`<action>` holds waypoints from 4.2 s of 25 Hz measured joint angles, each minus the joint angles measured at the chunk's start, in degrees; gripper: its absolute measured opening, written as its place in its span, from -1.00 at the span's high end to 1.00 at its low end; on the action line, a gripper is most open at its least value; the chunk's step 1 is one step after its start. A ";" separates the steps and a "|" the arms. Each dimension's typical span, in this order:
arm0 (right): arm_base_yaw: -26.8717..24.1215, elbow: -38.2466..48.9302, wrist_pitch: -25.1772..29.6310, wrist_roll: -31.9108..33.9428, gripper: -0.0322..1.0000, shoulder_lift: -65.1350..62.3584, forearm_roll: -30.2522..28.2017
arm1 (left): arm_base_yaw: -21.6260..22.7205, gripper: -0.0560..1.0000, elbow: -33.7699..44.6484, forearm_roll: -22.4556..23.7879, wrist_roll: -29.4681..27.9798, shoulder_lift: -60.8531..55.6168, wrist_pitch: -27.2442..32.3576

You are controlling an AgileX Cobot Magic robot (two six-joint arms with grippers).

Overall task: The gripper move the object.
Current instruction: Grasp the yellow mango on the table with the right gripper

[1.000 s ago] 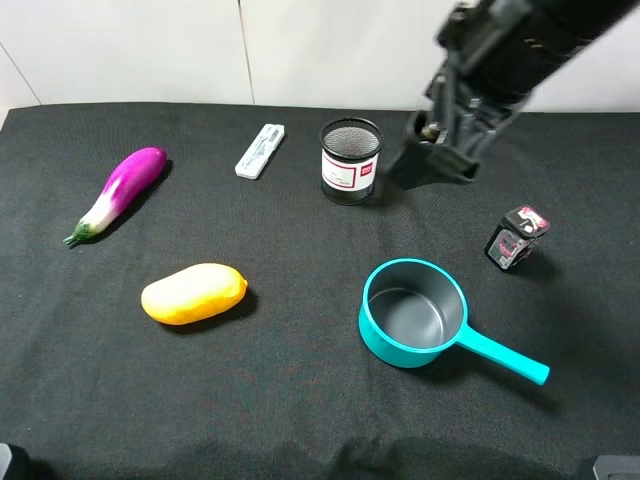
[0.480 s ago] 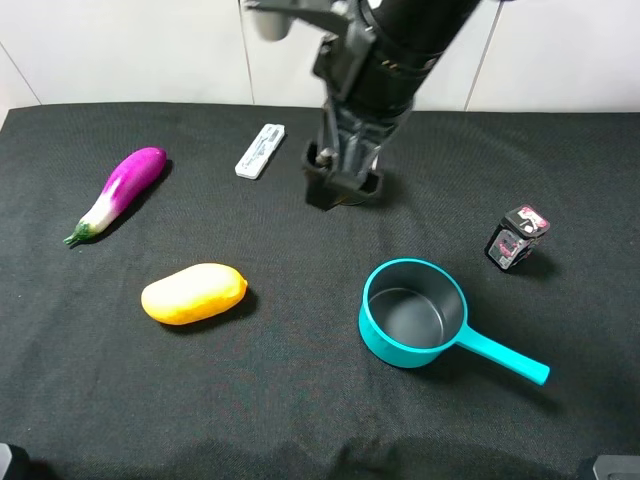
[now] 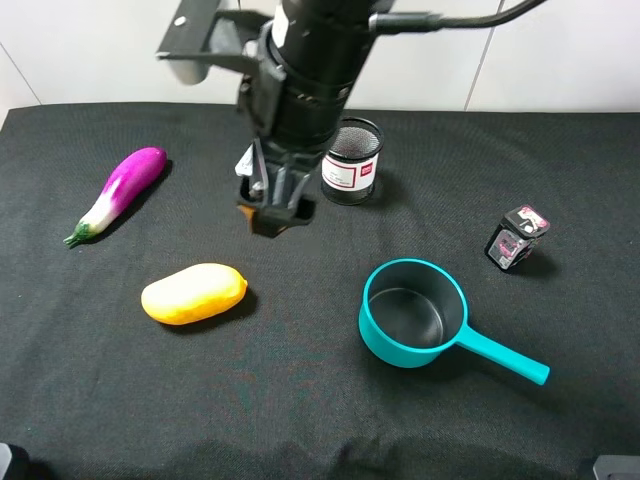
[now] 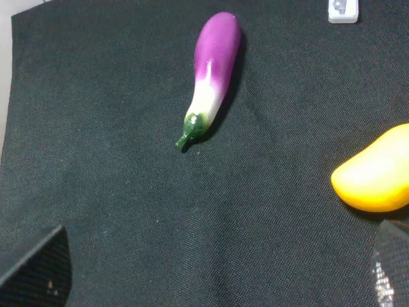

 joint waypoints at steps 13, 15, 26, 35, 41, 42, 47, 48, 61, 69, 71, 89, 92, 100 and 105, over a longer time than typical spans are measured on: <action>3.20 -7.59 0.12 -2.13 -0.41 10.06 5.10 | 0.00 -0.98 0.00 0.00 0.00 0.00 0.00; 3.20 -8.02 -0.05 -2.61 -0.41 11.20 5.63 | 0.00 -0.98 0.00 0.00 0.00 0.00 0.00; 3.20 -8.09 -2.02 -4.24 -0.41 15.49 6.50 | 0.00 -0.98 0.00 0.00 0.00 0.00 0.00; 3.55 -8.09 -4.88 -7.25 -0.41 18.81 7.22 | 0.00 -0.98 0.00 0.00 0.00 0.00 0.00; 4.21 -8.09 -6.74 -7.82 -0.41 21.07 8.07 | 0.00 -0.98 0.00 0.00 0.00 0.00 0.00; 4.21 -8.09 -6.87 -7.97 -0.41 21.45 8.21 | 0.00 -0.98 0.00 0.00 0.00 0.00 0.00; 4.21 -8.09 -8.05 -8.56 -0.41 23.05 8.67 | 0.00 -0.98 0.00 0.00 0.00 0.00 0.00; 4.21 -8.09 -8.28 -8.57 -0.41 23.19 8.73 | 0.00 -0.98 0.00 0.00 0.00 0.00 0.00; 4.21 -8.09 -10.87 -10.70 -0.41 25.97 10.27 | 0.00 -0.98 0.00 0.00 0.00 0.00 0.00; 4.21 -8.10 -12.67 -11.56 -0.41 27.70 11.20 | 0.00 -0.98 0.00 0.00 0.00 0.00 0.00; 4.21 -8.10 -12.91 -12.07 -0.41 28.16 11.57 | 0.00 -0.98 0.00 0.00 0.00 0.00 0.00; 4.21 -8.10 -15.50 -13.04 -0.41 29.21 13.37 | 0.00 -0.98 0.00 0.00 0.00 0.00 0.00; 4.21 -8.10 -15.55 -13.04 -0.27 29.21 14.01 | 0.00 -0.98 0.00 0.00 0.00 0.00 0.00; 4.21 -8.10 -15.50 -12.90 -0.04 29.21 14.02 | 0.00 -0.98 0.00 0.00 0.00 0.00 0.00; 4.21 -8.10 -15.50 -12.90 -0.04 29.21 13.97 | 0.00 -0.98 0.00 0.00 0.00 0.00 0.00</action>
